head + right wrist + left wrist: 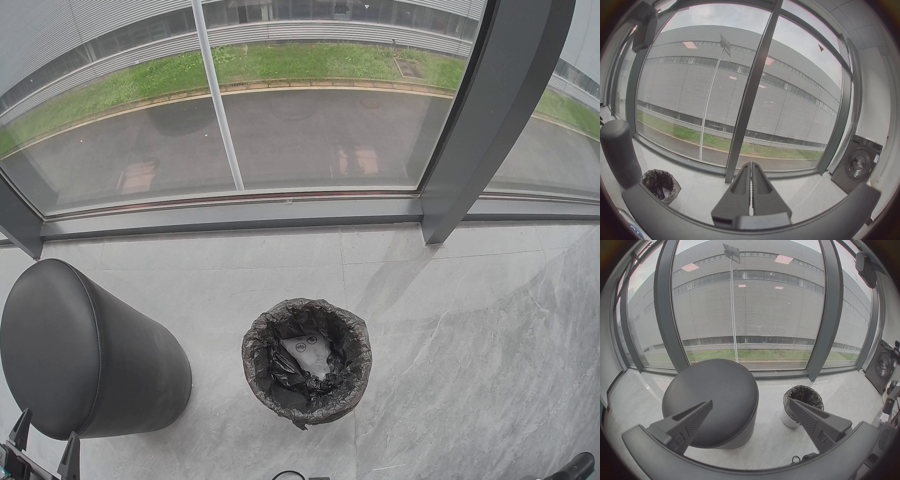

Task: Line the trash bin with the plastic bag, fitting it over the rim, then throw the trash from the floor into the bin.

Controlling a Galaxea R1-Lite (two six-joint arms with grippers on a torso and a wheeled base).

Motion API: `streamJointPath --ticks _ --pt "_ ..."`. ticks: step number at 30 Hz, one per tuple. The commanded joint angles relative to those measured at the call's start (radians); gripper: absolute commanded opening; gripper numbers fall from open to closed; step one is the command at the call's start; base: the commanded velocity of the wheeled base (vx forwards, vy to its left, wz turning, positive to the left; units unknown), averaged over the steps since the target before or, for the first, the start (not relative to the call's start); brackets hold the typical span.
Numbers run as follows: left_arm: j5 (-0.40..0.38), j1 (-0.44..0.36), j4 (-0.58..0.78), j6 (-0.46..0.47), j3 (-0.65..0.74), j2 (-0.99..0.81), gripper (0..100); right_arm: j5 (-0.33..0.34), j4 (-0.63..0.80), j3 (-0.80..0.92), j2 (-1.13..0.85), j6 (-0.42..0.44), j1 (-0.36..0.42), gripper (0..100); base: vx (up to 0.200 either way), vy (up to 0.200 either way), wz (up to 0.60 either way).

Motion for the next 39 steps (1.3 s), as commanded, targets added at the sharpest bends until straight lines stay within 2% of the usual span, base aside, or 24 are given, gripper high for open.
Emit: streamJointPath --ticks 1,5,19,30,33,37,38,39 --pt "0.0 0.0 0.0 0.0 0.012 -0.015 100 0.002 -0.064 0.138 -0.009 0.032 -0.001 0 0.0 0.0 0.0" --pt "0.0 0.0 0.0 0.0 0.012 -0.015 100 0.0 -0.053 0.14 -0.009 0.067 -0.001 0 0.0 0.0 0.0" --pt "0.0 0.0 0.0 0.0 0.012 -0.015 100 0.002 0.198 0.141 -0.009 0.07 -0.001 0 0.0 0.0 0.0" --pt "0.0 0.0 0.0 0.0 0.012 -0.015 100 0.025 0.204 0.141 -0.009 0.083 -0.001 0 0.0 0.0 0.0" --pt "0.0 0.0 0.0 0.0 0.012 -0.015 100 0.054 0.206 0.141 -0.009 0.083 -0.001 0 0.0 0.0 0.0" --pt "0.0 0.0 0.0 0.0 0.012 -0.015 100 0.223 0.215 0.138 -0.009 0.123 -0.001 0 0.0 0.0 0.0" --pt "0.0 0.0 0.0 0.0 0.012 -0.015 100 0.235 0.215 0.138 -0.009 0.126 -0.001 0 0.0 0.0 0.0" --pt "0.0 0.0 0.0 0.0 0.012 -0.015 100 0.279 0.215 0.138 -0.009 0.136 -0.003 0 0.0 0.0 0.0"
